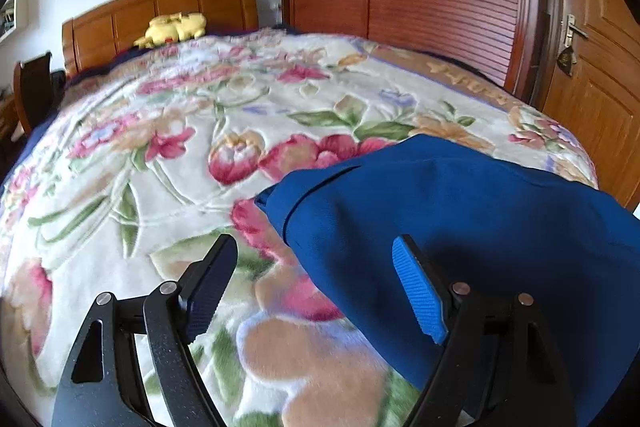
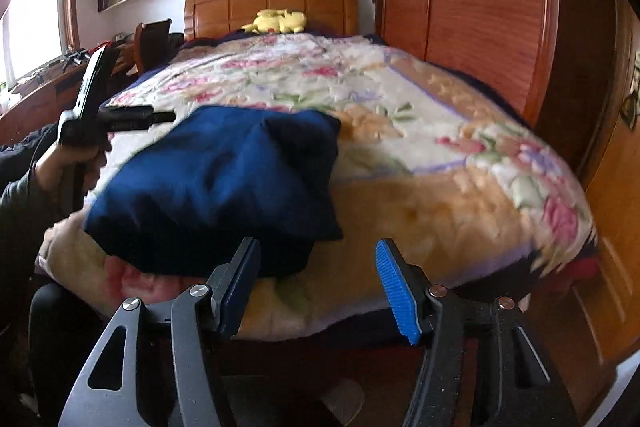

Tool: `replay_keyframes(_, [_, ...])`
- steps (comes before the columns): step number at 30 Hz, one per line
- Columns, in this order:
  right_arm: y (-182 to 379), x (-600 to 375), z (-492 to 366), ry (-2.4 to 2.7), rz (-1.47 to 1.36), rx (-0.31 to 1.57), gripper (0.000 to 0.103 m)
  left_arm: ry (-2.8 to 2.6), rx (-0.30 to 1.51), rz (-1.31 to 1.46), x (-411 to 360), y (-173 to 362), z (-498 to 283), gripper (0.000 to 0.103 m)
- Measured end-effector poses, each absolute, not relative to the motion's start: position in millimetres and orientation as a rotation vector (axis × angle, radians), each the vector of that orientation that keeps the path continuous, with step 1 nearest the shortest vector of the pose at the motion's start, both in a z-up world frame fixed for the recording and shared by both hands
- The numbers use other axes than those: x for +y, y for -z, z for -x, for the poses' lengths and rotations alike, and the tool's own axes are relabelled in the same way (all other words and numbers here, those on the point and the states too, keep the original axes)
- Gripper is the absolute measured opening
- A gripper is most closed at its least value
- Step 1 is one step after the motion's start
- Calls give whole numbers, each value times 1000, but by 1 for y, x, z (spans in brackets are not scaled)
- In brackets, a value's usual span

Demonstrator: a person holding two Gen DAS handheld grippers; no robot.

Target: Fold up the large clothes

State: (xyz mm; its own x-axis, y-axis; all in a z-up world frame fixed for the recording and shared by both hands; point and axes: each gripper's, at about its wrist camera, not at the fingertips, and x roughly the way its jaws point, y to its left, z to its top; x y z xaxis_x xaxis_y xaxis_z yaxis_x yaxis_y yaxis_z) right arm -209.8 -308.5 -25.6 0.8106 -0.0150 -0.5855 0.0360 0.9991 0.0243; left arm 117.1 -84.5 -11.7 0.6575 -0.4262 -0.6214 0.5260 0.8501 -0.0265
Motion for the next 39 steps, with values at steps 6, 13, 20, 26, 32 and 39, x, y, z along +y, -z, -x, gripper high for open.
replay_keyframes(6, [42,-306,170,-24,-55,638,62,508,709,-162,-89,23,-138,81])
replay_keyframes(13, [63,-319,145,-50,-126,659,62,498,767,-167,-100,34,-160,81])
replay_keyframes(20, [64,-326,147,-159,-206,613,23,534,867,-66,-104,47,-184,58])
replay_keyframes(26, [41,-338,155,-139,-141,517,13,537,867,-107,-114,38,-175,16])
replay_keyframes(32, [26,-380,144,-59,-148,485,10,548,806,-136,-120,18,-151,11])
replay_keyframes(39, [48,-391,130,-52,-249,536,34,489,785,-196,-127,26,-142,11])
